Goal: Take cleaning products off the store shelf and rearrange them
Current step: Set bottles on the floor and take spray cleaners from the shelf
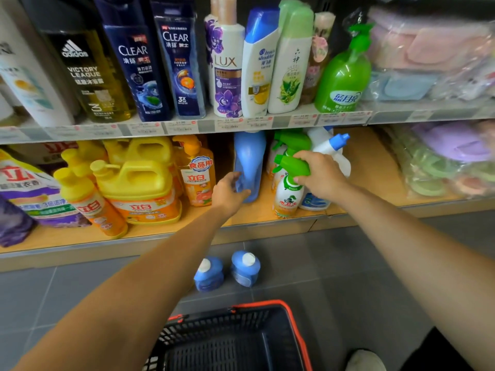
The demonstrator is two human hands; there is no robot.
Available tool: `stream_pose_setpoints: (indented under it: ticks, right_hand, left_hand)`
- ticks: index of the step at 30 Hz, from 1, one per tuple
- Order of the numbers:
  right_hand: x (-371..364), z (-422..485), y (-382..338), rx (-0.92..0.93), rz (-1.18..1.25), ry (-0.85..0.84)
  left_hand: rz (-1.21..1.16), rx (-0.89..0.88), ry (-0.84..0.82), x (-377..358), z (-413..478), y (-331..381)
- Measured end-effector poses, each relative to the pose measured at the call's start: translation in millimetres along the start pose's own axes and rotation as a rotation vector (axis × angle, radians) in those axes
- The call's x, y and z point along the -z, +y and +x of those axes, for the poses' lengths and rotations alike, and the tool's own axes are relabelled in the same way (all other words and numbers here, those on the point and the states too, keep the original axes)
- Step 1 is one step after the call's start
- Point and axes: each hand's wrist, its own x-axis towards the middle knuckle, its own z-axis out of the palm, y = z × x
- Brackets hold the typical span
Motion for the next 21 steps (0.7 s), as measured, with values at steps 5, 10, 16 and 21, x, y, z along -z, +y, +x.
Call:
stream_pose_setpoints:
  ticks: [5,10,16,21]
  right_hand:
    - [14.9,-13.0,-22.3,0.098,0.102,0.035]
    - [45.2,-34.0,-45.2,0.135,0.390,-0.015]
    - [60.3,-65.5,-76.5,0.098,0.930,-0.075]
    - [57.8,-100.2,-103.7,0.025,1.437,-0.080]
  left_hand:
    - [0.028,-0.092,-0.164,31.3,-34.5,3.3]
    - [0.078,-0.179,-0.287,58.5,-75.5,39.4]
    - [0.044,-0.173,-0.356,90.6,-133.4,77.9]
    - [-0.028,-0.128,-0.404,119.6,-170.0,107.7]
